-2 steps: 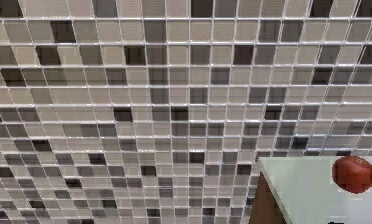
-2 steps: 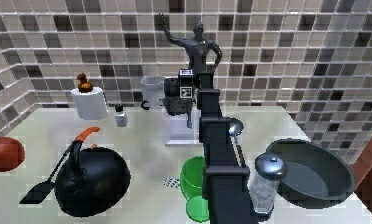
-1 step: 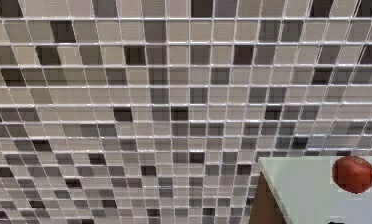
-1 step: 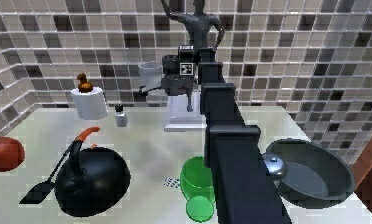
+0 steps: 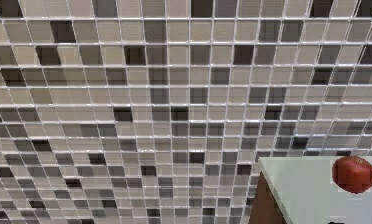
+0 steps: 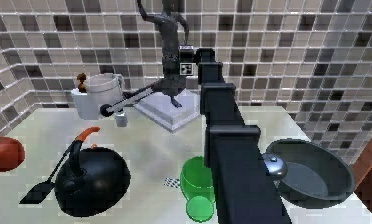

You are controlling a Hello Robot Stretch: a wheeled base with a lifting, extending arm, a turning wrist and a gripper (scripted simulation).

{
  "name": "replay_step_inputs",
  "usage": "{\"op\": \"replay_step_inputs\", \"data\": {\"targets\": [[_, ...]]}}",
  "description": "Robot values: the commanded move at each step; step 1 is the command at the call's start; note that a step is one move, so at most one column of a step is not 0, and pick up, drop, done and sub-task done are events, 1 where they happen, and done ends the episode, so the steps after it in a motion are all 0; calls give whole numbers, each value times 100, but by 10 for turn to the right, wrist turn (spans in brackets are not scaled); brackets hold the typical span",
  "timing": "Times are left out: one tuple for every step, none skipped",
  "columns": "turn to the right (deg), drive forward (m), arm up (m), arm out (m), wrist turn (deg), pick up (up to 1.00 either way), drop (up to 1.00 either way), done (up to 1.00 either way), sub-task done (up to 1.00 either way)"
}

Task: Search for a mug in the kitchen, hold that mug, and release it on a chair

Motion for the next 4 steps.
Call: {"op": "replay_step_inputs", "data": {"targets": [[0, 0, 0, 0, -450, 0, 0, 0, 0], [0, 0, 0, 0, -180, 0, 0, 0, 0], [0, 0, 0, -36, 0, 0, 0, 0, 0], [-450, 0, 0, 0, 0, 0, 0, 0, 0]]}}
